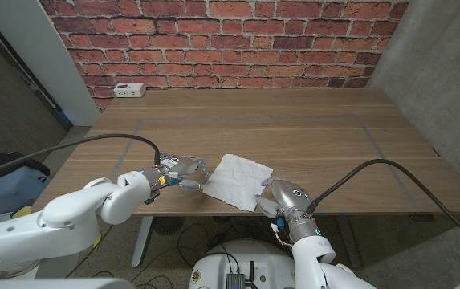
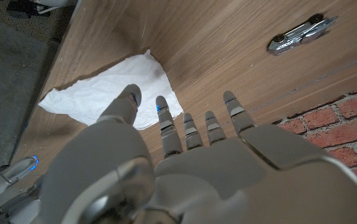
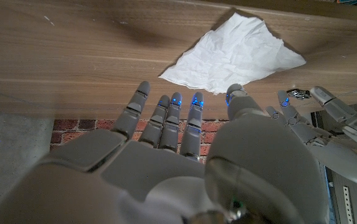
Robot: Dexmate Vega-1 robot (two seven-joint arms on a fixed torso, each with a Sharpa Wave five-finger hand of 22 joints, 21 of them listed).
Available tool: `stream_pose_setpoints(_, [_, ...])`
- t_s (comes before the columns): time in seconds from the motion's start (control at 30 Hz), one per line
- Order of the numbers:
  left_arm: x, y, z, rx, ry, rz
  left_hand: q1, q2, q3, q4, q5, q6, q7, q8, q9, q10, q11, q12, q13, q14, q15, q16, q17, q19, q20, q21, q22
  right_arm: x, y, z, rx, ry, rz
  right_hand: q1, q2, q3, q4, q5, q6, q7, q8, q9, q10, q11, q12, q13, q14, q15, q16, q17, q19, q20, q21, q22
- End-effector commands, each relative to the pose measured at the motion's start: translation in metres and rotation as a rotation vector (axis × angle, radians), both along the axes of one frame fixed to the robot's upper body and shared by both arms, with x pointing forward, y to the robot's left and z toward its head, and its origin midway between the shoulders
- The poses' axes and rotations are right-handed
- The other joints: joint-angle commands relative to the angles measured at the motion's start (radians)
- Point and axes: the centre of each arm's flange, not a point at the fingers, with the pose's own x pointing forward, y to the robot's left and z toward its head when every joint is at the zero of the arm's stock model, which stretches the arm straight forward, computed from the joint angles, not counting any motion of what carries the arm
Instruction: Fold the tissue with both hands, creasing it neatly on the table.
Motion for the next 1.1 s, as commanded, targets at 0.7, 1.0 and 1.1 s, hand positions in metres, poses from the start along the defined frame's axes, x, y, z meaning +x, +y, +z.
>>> stream_pose_setpoints(0.7, [0.008, 0.003, -0.011, 0.103, -0.068, 0.064, 0.200, -0.063, -0.020, 0.016, 0.018, 0.071, -0.129, -0.019, 0.004, -0.056, -0.007, -0.015, 0.003, -0.040, 0.013, -0.001, 0.002, 0.010, -0.016, -0.024, 0.005, -0.002, 0.024, 0.006, -0.081, 0.054, 0.032, 0.171, -0.058, -0.046, -0.006, 0.061, 0.060, -0.154, -0.007, 0.012, -0.085, -0.128, -0.028, 0.049, -0.112, -0.082, -0.033, 0.025, -0.064, -0.065, -0.027, 0.009])
stream_pose_setpoints(1.0, [0.016, 0.003, -0.017, 0.084, -0.091, 0.014, 0.244, -0.054, -0.022, 0.017, 0.016, 0.098, -0.128, -0.021, 0.005, -0.033, -0.004, -0.005, 0.003, -0.019, 0.002, 0.005, 0.001, 0.027, -0.018, -0.021, 0.006, 0.004, 0.026, 0.010, -0.071, 0.076, 0.068, 0.190, -0.059, -0.073, 0.007, 0.068, 0.154, -0.169, 0.014, 0.011, -0.089, -0.145, -0.025, 0.060, -0.126, -0.082, -0.029, 0.031, -0.077, -0.066, -0.028, 0.010])
stream_pose_setpoints(1.1, [0.018, 0.000, -0.020, 0.094, -0.107, 0.010, 0.260, -0.051, -0.024, 0.018, 0.015, 0.112, -0.128, -0.020, 0.005, -0.029, -0.005, -0.004, 0.003, -0.016, -0.003, 0.005, 0.001, 0.032, -0.020, -0.020, 0.006, 0.005, 0.026, 0.010, -0.068, 0.075, 0.072, 0.191, -0.060, -0.083, 0.012, 0.070, 0.128, -0.168, -0.003, 0.011, -0.100, -0.140, -0.029, 0.063, -0.130, -0.082, -0.027, 0.034, -0.079, -0.065, -0.027, 0.010])
